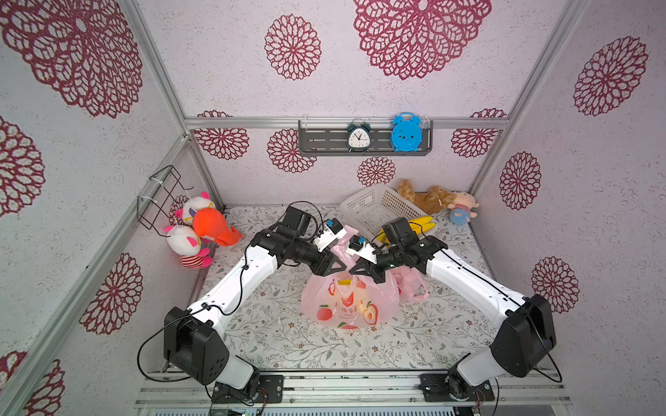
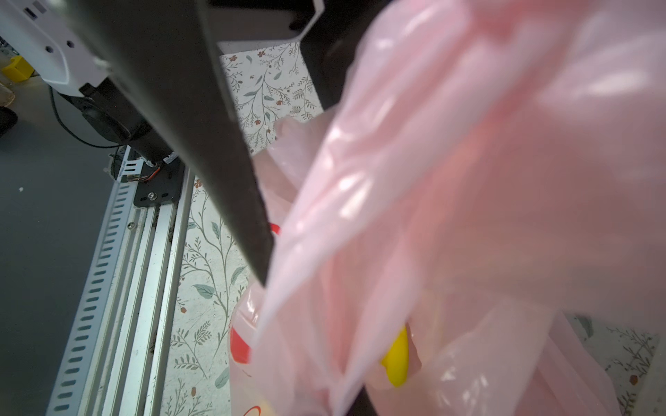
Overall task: Place the banana into a plastic bag & tie a knot
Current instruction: Cross the plastic bag at the center of the board.
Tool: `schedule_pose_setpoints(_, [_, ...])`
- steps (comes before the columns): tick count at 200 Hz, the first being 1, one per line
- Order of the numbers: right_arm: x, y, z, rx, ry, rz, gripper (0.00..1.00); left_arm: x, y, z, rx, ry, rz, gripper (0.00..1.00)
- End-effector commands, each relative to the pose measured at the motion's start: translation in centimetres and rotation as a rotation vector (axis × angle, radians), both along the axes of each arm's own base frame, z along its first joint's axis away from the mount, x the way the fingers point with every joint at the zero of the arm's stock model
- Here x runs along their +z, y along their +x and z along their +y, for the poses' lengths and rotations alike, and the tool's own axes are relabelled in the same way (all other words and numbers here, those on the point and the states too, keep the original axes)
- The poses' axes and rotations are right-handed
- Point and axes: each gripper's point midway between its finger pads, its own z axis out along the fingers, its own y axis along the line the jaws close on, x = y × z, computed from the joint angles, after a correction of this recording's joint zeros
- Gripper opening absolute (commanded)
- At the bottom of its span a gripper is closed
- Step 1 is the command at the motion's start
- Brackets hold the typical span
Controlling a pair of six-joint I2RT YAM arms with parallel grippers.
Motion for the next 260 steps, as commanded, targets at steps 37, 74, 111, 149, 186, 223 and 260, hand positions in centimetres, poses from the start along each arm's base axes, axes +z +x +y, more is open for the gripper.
schedule_pose_setpoints(37, [2.2,-0.2,0.9,0.029,0.068,-0.003,0.00,1.2,0.6,-0.8,-0.028,-0.077,-0.037,0.51])
schedule_pose_setpoints(74, [2.5,0.1,0.8,0.015,0.083,0.009,0.01,0.7,0.8,-1.3,-0.029,-0.103,-0.013,0.19])
schedule_pose_setpoints(111, [3.4,0.8,0.0,-0.035,0.126,0.021,0.21,0.3,1.5,-1.2,0.016,-0.108,-0.027,0.00])
schedule_pose_setpoints(149, [7.5,1.0,-1.8,-0.132,0.302,-0.012,0.46,0.6,1.6,-1.0,0.043,-0.137,-0.081,0.00])
schedule_pose_setpoints(186, [11.3,3.4,-4.2,-0.279,0.489,0.008,0.58,1.2,0.6,-1.1,-0.007,-0.187,-0.121,0.00])
schedule_pose_setpoints(223, [11.5,6.4,-2.8,-0.292,0.502,0.209,0.60,1.8,-0.2,-1.3,-0.050,-0.222,-0.163,0.00])
schedule_pose_setpoints(260, [10.5,7.8,-0.6,-0.206,0.497,0.410,0.62,1.7,-0.7,-1.3,-0.074,-0.219,-0.158,0.00])
